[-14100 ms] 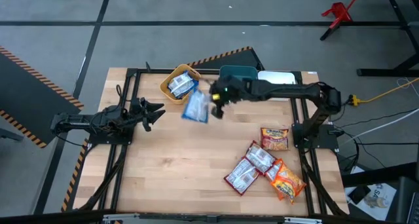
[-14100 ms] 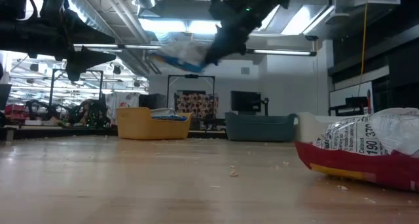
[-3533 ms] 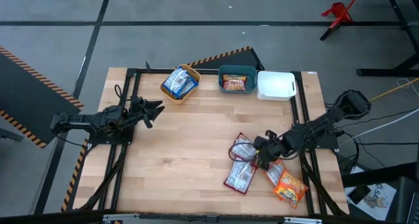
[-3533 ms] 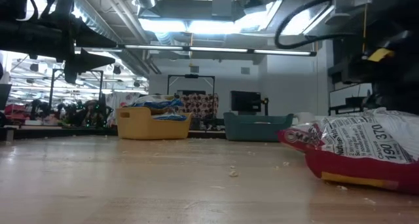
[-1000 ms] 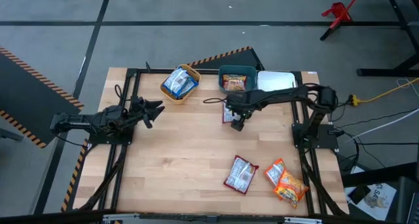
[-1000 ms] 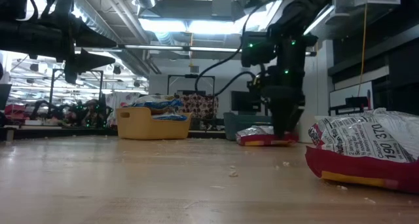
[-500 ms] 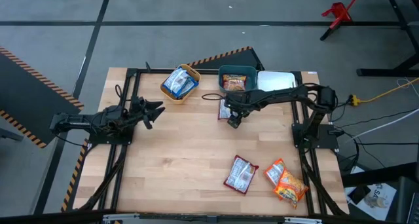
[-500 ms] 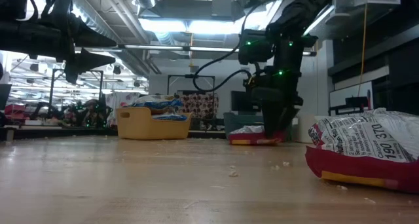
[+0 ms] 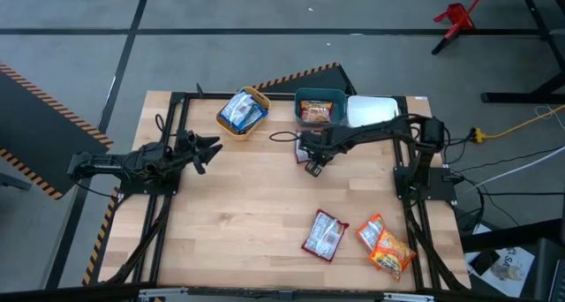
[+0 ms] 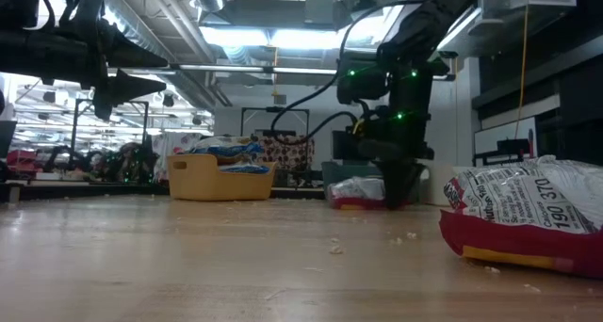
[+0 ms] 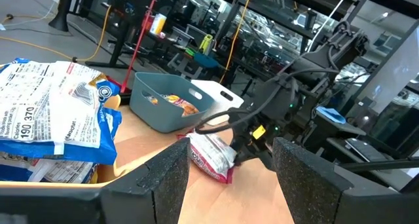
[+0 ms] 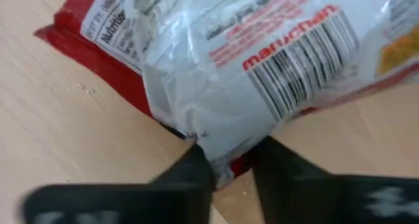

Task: Sort Maruchan noodles
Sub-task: Put the top red noodle pack into the blue bin

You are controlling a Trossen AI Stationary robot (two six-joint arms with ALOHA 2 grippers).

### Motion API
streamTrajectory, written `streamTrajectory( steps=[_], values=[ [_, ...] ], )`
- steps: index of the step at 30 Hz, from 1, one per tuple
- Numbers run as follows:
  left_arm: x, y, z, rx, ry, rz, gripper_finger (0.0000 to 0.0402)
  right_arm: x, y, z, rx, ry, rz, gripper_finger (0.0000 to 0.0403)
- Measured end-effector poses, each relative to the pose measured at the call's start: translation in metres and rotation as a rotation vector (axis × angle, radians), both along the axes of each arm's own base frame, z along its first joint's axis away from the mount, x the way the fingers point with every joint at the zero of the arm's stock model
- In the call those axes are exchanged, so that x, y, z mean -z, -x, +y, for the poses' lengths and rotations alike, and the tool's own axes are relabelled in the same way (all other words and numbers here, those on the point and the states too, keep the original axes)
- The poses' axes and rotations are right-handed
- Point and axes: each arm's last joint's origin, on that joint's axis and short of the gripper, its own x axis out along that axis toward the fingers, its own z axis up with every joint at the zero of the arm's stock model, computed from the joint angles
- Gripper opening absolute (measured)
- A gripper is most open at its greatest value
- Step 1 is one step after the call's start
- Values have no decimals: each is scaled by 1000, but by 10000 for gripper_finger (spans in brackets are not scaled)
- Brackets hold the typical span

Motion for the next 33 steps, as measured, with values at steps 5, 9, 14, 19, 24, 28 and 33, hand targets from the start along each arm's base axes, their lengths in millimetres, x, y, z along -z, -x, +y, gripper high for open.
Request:
streamTrajectory(
  steps=[5, 9, 14, 19, 24, 28, 33],
  values=[
    [0, 0, 0, 1, 0, 0, 212, -7, -1, 8, -43, 26, -3, 12],
    [0, 0, 0, 1, 5, -2, 212, -21, -3, 12, -64, -12, -44, 3],
    [0, 0, 0, 2, 6, -3, 212, -44, -5, 13, -92, -44, -130, 1],
    [0, 0, 0, 3, 7, -3, 212, -74, -5, 12, -115, -17, -216, 0],
    [0, 0, 0, 1, 7, -3, 212, -106, -5, 12, -146, 32, -317, 0],
    [0, 0, 0, 0, 7, -3, 212, -131, -2, 9, -137, 125, -356, 0],
    [0, 0, 0, 0, 8, -4, 212, -143, 6, -9, 13, 247, -320, 0]
  ],
)
